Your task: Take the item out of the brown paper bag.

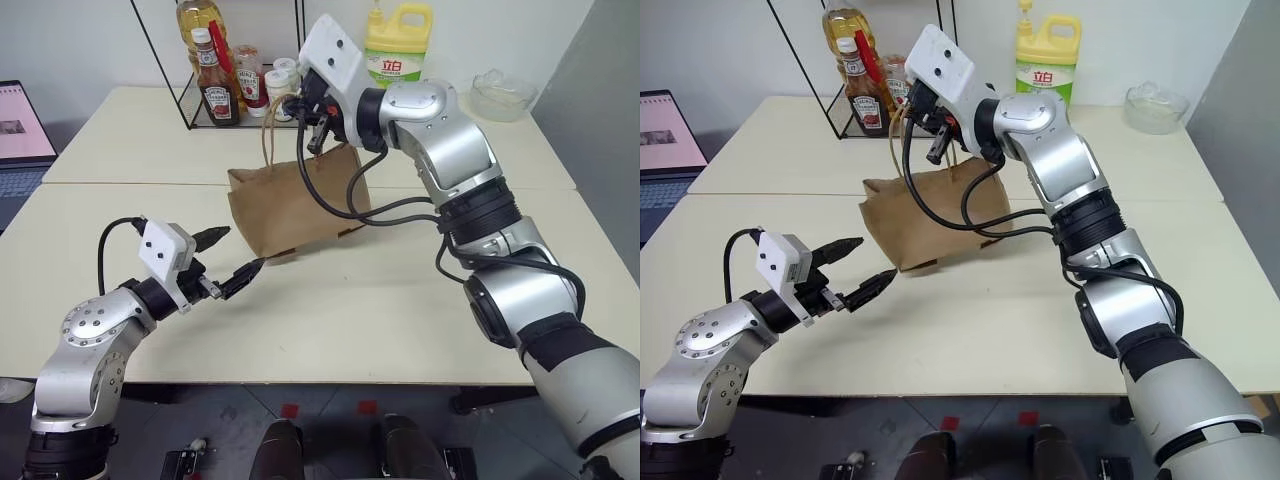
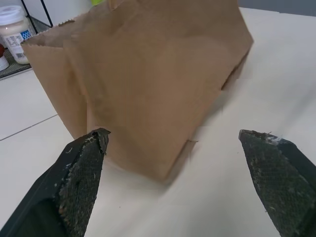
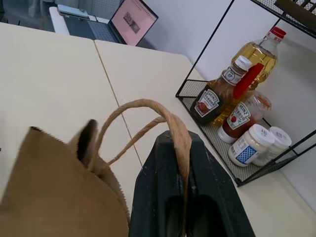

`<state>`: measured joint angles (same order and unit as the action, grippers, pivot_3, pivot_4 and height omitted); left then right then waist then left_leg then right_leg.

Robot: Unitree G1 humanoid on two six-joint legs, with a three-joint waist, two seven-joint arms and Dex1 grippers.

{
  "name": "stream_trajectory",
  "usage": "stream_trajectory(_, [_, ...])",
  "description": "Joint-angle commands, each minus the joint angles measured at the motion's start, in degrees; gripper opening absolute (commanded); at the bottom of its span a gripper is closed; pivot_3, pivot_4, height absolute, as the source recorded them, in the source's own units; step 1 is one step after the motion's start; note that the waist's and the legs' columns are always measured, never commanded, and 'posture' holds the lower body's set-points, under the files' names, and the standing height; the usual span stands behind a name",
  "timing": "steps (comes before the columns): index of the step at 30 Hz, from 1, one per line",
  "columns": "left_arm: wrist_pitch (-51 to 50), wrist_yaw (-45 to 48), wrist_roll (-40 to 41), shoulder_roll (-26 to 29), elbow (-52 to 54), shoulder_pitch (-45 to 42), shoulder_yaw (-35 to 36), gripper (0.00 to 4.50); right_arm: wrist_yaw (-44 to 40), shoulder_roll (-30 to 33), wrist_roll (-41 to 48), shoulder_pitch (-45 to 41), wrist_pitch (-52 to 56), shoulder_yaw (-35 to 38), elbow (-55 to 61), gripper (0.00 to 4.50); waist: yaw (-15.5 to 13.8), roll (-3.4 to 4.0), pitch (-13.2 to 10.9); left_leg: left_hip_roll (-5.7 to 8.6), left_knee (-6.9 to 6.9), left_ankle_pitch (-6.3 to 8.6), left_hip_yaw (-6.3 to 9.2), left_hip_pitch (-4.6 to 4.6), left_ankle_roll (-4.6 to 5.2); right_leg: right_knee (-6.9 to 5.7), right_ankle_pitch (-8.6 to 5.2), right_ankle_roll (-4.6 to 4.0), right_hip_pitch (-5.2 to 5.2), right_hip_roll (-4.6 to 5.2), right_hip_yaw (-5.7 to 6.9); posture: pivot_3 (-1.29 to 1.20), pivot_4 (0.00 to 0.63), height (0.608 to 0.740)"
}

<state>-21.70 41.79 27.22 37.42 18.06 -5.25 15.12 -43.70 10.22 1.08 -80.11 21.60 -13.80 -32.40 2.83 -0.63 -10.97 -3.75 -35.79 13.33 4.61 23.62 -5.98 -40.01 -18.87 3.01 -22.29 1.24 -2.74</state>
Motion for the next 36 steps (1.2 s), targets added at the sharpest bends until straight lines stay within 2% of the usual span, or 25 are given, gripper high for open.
stream_trajectory(1, [1.4,-0.3,0.6,-0.1,1.6,-0.6,1.4,4.5,0.7,-0.7,-0.6,-1.9,-2.5,0.6,1.4,0.04,0.0,0.0,0.0,0.0,0.0,0.0,0.0,0.0,0.0,0.0,0.0,0.0,0.0,0.0,0.0,0.0,0.15,0.74])
stream_trajectory(17, [1.7,-2.6,2.0,-1.7,1.1,-1.8,3.5,4.5,3.3,-4.7,0.1,-5.5,-1.4,3.4,-6.1,0.04,0.1,-0.01,0.0,0.0,0.0,0.0,0.0,0.0,0.0,-0.02,0.0,0.0,0.0,0.0,0.01,0.0,0.15,0.74])
stream_trajectory(27, [-3.8,-1.4,8.8,3.1,1.7,-3.4,9.6,4.5,6.7,-7.5,1.6,-10.8,-3.8,7.7,-15.7,0.04,0.4,-0.01,0.0,-0.01,0.02,0.0,0.01,0.0,0.0,-0.02,0.0,0.0,-0.01,0.0,0.01,0.0,0.15,0.74])
stream_trajectory(36, [-5.1,-0.6,10.0,6.1,0.3,-4.4,10.9,4.5,9.6,-10.0,1.7,-14.5,-7.3,10.2,-22.4,0.04,0.4,0.0,0.0,-0.01,0.03,0.0,0.01,0.0,0.0,-0.01,0.0,0.0,-0.02,-0.01,0.01,0.0,0.15,0.74])
